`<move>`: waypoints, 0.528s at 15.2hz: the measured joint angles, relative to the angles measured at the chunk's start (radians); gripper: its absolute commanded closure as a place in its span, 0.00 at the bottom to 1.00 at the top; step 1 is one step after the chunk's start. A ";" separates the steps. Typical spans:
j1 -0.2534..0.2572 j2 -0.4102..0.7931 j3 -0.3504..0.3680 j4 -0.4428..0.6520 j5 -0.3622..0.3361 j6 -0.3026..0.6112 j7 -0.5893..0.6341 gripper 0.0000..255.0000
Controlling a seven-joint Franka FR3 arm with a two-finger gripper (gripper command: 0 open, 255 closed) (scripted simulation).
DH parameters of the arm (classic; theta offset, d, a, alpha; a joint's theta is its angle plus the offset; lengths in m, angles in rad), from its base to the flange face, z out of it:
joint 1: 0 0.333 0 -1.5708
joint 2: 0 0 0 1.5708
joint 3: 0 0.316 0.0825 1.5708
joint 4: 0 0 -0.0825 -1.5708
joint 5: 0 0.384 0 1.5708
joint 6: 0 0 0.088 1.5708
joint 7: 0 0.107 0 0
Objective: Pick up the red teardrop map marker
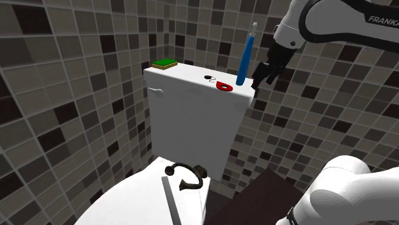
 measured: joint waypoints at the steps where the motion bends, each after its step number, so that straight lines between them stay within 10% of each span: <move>1: 0.000 0.000 0.000 0.000 0.000 0.000 0.000 0.00; 8: 0.021 0.322 0.043 0.286 0.058 -0.098 0.054 0.00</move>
